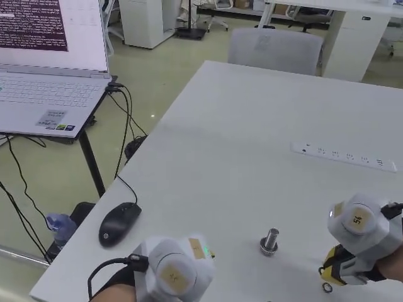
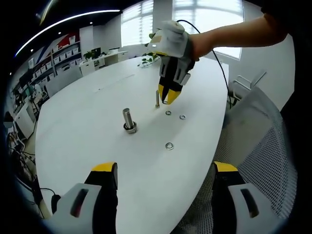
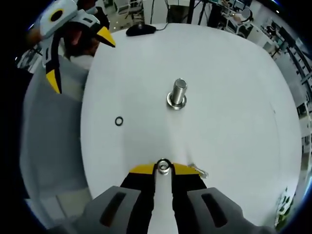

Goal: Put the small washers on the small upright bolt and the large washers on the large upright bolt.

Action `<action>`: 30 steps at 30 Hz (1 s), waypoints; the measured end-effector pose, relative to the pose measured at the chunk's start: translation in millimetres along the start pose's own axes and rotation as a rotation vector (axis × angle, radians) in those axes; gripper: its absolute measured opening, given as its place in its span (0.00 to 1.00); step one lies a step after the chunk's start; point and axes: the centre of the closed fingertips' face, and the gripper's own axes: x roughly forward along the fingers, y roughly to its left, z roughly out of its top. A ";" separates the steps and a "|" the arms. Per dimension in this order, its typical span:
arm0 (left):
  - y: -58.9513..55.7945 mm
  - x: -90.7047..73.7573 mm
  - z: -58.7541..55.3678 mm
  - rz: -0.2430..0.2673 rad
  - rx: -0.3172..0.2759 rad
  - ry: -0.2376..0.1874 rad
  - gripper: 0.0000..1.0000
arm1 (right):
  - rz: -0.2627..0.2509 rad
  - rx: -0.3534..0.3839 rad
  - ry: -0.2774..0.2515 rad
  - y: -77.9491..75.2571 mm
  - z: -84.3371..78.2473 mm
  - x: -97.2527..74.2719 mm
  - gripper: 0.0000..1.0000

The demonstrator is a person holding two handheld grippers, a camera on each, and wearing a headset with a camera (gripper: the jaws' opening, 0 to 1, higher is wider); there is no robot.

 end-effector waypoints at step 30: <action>-0.3 -0.2 -1.1 -0.002 0.000 0.011 0.78 | -0.095 0.046 0.017 -43.6 -9.5 -25.6 0.13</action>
